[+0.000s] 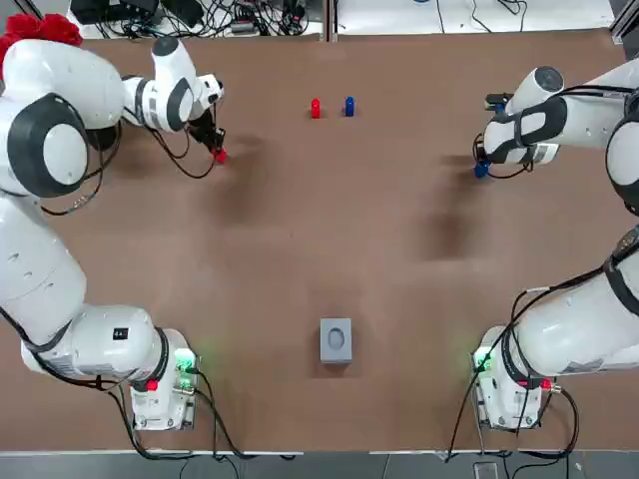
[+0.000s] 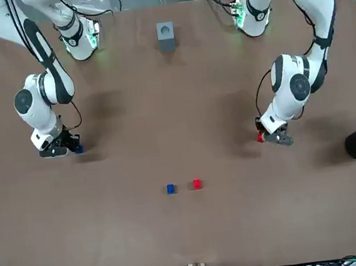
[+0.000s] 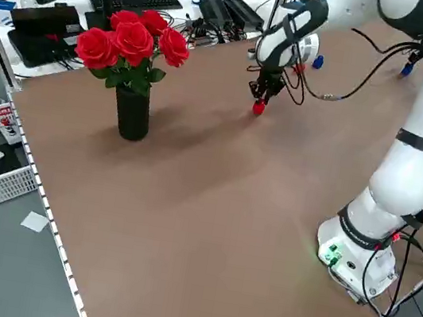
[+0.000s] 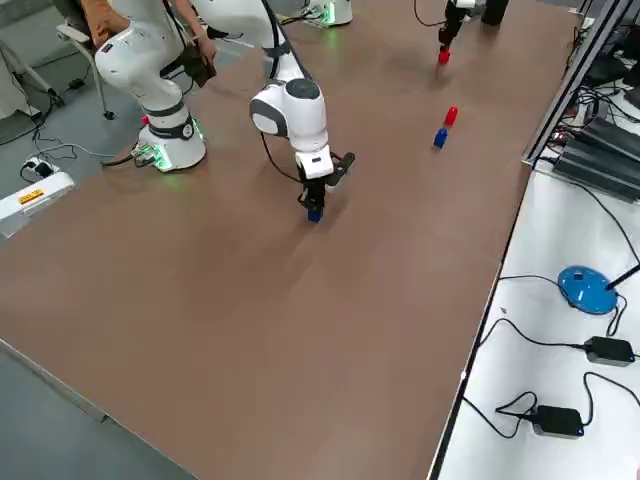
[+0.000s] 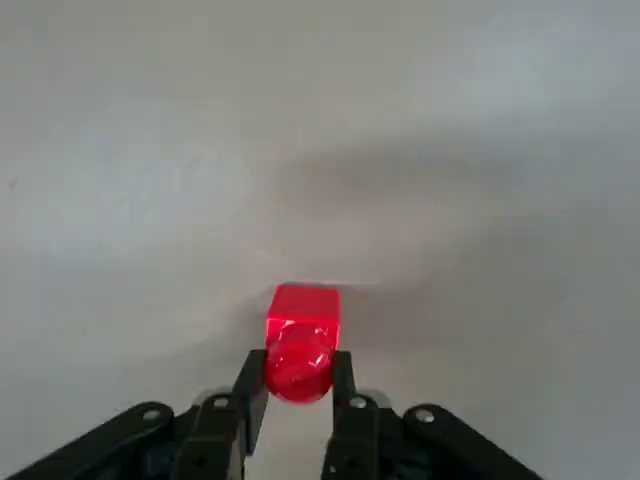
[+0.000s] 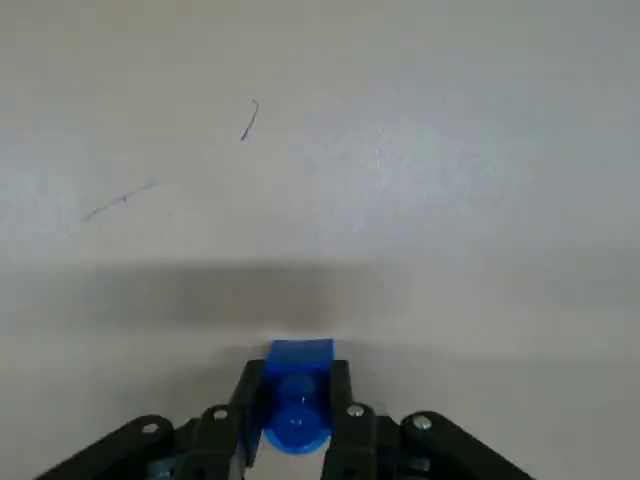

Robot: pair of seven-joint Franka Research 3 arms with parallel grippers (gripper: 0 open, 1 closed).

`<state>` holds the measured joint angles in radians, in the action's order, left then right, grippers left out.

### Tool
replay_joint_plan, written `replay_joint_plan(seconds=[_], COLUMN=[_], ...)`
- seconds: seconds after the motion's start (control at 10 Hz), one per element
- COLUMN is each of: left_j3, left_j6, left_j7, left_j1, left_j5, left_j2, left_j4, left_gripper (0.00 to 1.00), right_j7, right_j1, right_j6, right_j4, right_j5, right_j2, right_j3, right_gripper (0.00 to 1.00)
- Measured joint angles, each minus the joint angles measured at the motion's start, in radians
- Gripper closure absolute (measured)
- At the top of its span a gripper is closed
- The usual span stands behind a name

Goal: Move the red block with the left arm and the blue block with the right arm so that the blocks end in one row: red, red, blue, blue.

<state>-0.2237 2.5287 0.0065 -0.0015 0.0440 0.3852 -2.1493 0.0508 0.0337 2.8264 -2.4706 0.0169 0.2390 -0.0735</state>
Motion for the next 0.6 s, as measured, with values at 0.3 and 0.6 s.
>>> replay_joint_plan(seconds=[0.3, 0.6], left_j3=[-0.043, -0.059], left_j6=[-0.010, -0.067], left_j7=[-0.099, -0.184], left_j1=[-0.025, -0.053], left_j5=[0.000, 0.000], left_j2=[0.101, 0.186], left_j4=[0.146, 0.283], left_gripper=[0.70, 0.70], right_j7=[0.000, -0.012], right_j1=[0.000, 0.002], right_j6=[0.019, 0.020], right_j4=[0.017, 0.050], right_j5=[0.000, 0.000], right_j2=[0.016, 0.038], right_j3=[0.002, 0.007], right_gripper=[0.70, 0.70])
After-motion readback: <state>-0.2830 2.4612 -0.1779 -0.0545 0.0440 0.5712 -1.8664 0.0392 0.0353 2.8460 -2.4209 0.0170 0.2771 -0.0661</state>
